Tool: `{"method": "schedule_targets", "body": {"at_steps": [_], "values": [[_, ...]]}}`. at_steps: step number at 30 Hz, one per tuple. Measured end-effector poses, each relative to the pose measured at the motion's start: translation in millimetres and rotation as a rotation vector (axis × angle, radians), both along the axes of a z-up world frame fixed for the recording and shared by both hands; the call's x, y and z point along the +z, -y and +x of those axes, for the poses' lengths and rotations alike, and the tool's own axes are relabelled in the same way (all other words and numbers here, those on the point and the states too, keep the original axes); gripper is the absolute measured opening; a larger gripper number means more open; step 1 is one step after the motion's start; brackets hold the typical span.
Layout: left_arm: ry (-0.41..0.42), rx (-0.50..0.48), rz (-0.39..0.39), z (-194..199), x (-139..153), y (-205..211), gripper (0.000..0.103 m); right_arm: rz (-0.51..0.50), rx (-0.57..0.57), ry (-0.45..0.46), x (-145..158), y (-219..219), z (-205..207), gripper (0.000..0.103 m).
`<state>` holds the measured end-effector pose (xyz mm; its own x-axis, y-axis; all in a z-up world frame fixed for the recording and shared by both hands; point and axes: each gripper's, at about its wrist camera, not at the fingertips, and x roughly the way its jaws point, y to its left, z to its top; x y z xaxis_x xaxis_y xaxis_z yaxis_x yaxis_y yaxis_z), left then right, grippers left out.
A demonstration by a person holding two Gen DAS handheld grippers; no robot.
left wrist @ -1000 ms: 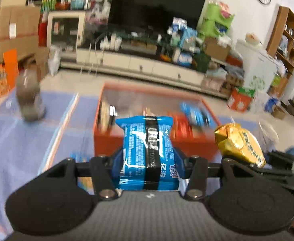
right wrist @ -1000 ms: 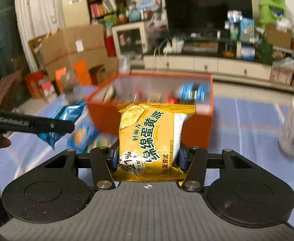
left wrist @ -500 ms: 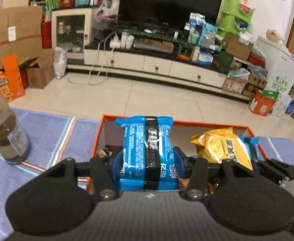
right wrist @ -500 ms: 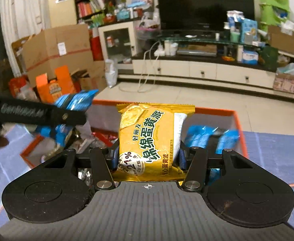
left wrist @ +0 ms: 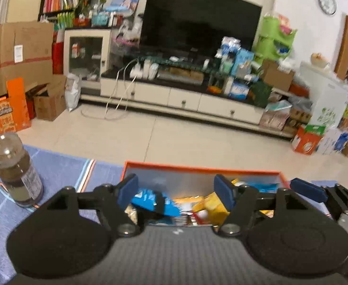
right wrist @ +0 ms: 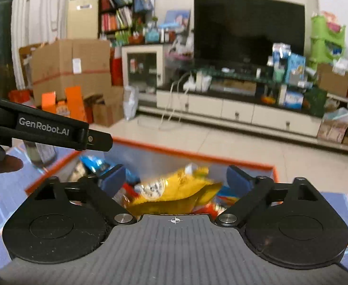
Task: Organize snacks
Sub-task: 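Move both grippers back to the last two cookie packets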
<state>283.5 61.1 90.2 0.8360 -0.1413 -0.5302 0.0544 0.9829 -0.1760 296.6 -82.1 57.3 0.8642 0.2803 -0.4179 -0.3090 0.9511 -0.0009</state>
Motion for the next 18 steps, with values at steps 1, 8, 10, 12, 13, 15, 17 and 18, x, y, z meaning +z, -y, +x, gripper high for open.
{"method": "schedule_targets", "body": {"at_steps": [1, 8, 10, 12, 13, 15, 17, 18], "values": [[0.016, -0.008, 0.006, -10, 8, 1, 0.072, 0.005, 0.000, 0.011, 8, 0, -6, 0.091], [0.112, 0.049, 0.108, -87, 28, -4, 0.102, 0.003, 0.013, 0.030, 38, -2, -62, 0.096], [0.106, 0.081, 0.157, -111, 15, -13, 0.102, 0.027, 0.010, 0.010, 33, 1, -84, 0.096], [0.063, 0.099, 0.180, -131, -7, -24, 0.102, 0.072, 0.016, -0.034, 16, 10, -109, 0.096], [0.028, 0.101, 0.177, -137, -19, -29, 0.102, 0.089, 0.013, -0.069, 5, 15, -120, 0.096], [-0.080, 0.098, 0.145, -142, -48, -37, 0.102, 0.121, 0.000, -0.151, -15, 24, -136, 0.096], [-0.145, 0.067, 0.125, -139, -66, -36, 0.102, 0.159, 0.005, -0.242, -36, 33, -150, 0.096], [-0.164, 0.049, 0.136, -137, -72, -33, 0.102, 0.162, 0.012, -0.265, -42, 37, -155, 0.096]]}}
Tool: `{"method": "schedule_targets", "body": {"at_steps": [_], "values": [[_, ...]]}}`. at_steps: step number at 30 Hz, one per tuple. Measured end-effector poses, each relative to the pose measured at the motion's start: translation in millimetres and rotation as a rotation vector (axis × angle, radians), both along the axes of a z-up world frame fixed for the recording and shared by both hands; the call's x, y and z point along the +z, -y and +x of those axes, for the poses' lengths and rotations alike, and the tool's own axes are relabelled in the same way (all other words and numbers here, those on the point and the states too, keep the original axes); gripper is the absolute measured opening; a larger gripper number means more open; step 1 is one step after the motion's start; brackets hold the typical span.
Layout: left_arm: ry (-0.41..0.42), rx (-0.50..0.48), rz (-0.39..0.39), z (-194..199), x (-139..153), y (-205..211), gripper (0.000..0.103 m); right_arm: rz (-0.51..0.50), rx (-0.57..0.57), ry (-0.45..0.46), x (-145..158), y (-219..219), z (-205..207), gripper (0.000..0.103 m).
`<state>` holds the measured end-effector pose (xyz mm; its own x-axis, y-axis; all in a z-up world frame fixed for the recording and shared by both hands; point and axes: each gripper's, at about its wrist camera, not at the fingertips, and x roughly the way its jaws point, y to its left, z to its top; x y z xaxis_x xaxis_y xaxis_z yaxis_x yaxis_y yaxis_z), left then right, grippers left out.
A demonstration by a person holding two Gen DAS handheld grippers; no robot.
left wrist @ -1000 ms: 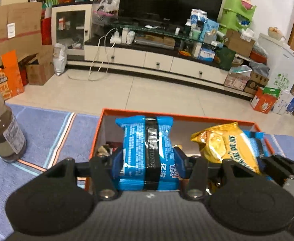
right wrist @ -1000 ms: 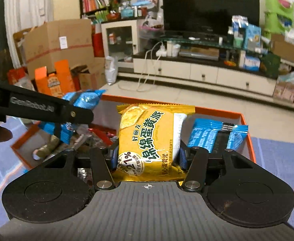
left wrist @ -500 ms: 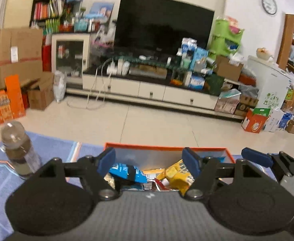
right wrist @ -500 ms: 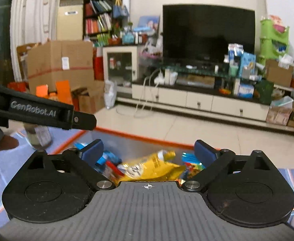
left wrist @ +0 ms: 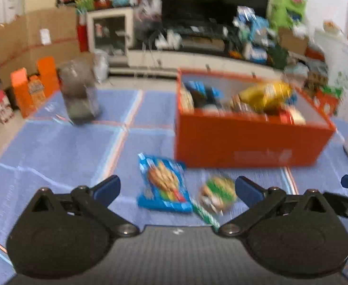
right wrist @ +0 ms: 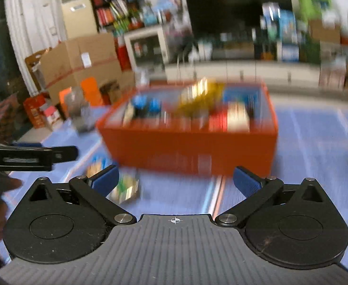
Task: Organize snacks
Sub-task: 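Move both grippers back to the last two cookie packets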
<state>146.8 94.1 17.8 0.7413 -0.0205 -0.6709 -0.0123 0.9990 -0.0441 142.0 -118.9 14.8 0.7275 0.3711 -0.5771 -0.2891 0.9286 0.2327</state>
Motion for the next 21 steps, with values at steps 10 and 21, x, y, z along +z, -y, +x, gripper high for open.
{"method": "schedule_targets", "body": {"at_steps": [10, 21], "values": [[-0.057, -0.167, 0.097, 61, -37, 38, 0.090, -0.078, -0.010, -0.055, -31, 49, -30, 0.096], [-0.140, -0.249, -0.003, 48, -56, 52, 0.075, 0.034, -0.054, -0.093, -28, 72, -27, 0.096]]}}
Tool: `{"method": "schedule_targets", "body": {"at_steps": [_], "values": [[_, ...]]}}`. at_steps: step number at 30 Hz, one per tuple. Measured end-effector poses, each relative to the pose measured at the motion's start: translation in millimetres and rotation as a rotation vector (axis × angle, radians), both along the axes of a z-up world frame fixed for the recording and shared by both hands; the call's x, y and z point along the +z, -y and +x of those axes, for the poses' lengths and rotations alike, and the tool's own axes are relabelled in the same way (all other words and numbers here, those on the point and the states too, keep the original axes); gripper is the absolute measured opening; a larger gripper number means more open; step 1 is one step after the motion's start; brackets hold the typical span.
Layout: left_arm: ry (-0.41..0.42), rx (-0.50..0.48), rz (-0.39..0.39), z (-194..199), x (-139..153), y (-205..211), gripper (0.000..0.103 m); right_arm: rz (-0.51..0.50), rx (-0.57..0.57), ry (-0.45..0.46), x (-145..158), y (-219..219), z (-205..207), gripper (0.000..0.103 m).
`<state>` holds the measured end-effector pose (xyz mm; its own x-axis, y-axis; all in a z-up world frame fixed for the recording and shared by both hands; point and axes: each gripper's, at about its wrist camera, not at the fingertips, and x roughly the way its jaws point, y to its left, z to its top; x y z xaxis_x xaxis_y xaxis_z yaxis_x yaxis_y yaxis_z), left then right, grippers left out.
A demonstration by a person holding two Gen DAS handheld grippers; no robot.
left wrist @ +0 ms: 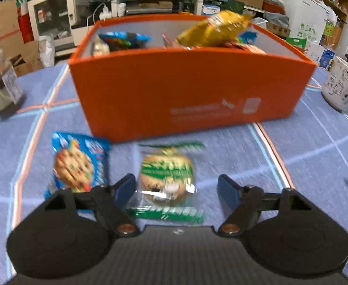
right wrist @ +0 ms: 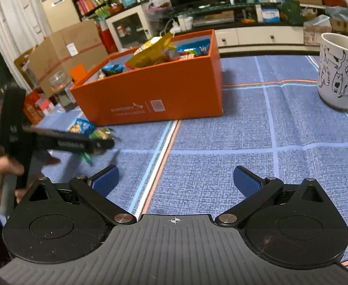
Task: Organize snacks
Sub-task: 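Move both grippers back to the last two cookie packets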
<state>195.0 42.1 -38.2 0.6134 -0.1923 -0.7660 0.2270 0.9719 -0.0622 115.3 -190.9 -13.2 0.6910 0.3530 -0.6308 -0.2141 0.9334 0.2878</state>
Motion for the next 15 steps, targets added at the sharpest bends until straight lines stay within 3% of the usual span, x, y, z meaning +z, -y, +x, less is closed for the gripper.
{"method": "schedule_targets", "body": {"at_steps": [4, 13, 15], "values": [[0.021, -0.006, 0.016, -12, -3, 15, 0.074, -0.024, -0.015, 0.006, 0, 1, 1, 0.097], [0.000, 0.125, -0.008, 21, 1, 4, 0.075, 0.014, -0.065, -0.030, -7, 14, 6, 0.097], [0.001, 0.131, -0.007, 20, -1, 6, 0.070, 0.016, -0.061, -0.030, -7, 12, 8, 0.097]]}}
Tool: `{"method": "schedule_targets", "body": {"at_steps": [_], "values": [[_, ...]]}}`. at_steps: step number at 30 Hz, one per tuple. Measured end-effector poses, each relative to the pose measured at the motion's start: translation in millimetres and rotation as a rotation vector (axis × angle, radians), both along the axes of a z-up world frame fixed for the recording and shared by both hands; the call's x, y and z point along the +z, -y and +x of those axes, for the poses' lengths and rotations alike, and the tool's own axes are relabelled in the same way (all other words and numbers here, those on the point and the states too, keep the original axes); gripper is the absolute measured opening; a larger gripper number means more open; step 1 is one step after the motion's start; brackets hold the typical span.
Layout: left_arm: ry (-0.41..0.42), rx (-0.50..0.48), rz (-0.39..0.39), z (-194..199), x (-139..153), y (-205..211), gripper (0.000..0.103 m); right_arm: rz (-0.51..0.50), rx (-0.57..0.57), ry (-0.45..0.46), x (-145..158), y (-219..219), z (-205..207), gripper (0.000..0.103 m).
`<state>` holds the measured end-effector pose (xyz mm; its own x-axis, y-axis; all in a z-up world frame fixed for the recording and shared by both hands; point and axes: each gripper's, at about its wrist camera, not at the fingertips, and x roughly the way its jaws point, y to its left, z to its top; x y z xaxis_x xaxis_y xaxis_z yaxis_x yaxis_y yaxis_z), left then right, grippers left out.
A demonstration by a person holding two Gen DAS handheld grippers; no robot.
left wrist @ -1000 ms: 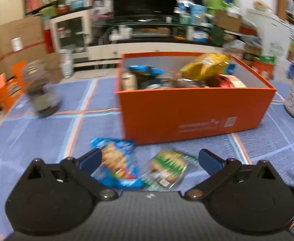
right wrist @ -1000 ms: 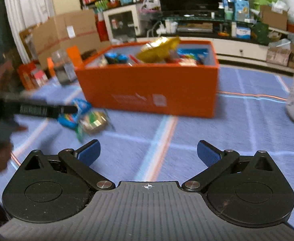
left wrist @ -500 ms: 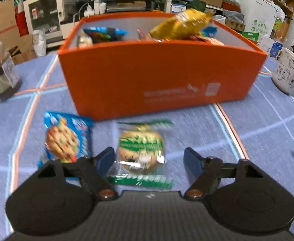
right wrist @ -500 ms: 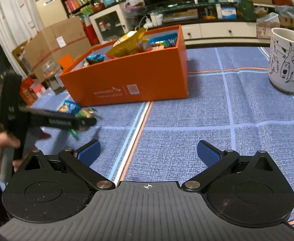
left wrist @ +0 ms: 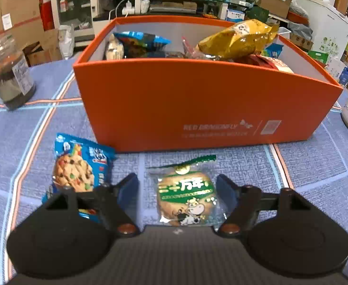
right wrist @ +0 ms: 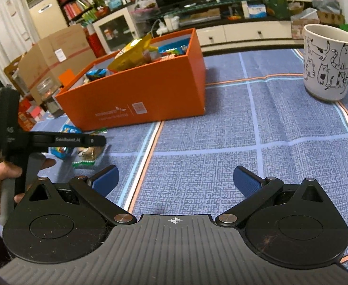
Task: Organize snacks
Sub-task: 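Move both grippers back to the last two cookie packets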
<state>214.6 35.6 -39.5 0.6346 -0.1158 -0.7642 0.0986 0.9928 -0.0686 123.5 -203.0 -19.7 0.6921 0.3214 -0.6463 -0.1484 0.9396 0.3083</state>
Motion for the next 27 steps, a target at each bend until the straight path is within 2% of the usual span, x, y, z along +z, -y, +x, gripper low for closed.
{"method": "schedule_targets", "body": {"at_steps": [8, 16, 19, 20, 21, 23, 25, 27], "values": [[-0.015, -0.121, -0.089, -32, 1, 39, 0.066, -0.003, -0.017, -0.004, 0, 4, 3, 0.097], [-0.029, -0.203, -0.168, -56, -1, 83, 0.066, 0.054, -0.132, -0.011, -1, 40, 2, 0.096], [-0.036, -0.228, -0.158, -60, 4, 85, 0.066, 0.071, -0.166, -0.014, -2, 50, 4, 0.096], [-0.018, -0.213, -0.142, -61, 10, 80, 0.072, 0.077, -0.176, -0.018, -2, 52, 5, 0.096], [0.008, -0.183, -0.127, -62, 17, 69, 0.083, 0.085, -0.184, -0.024, -3, 54, 6, 0.096], [0.076, -0.091, -0.094, -59, 34, 42, 0.098, 0.106, -0.182, -0.034, -6, 53, 8, 0.096], [0.149, 0.002, -0.017, -54, 48, 12, 0.099, 0.123, -0.172, -0.044, -8, 50, 10, 0.097], [0.162, 0.076, 0.060, -40, 54, -17, 0.099, 0.121, -0.159, -0.050, -10, 44, 13, 0.097]]}}
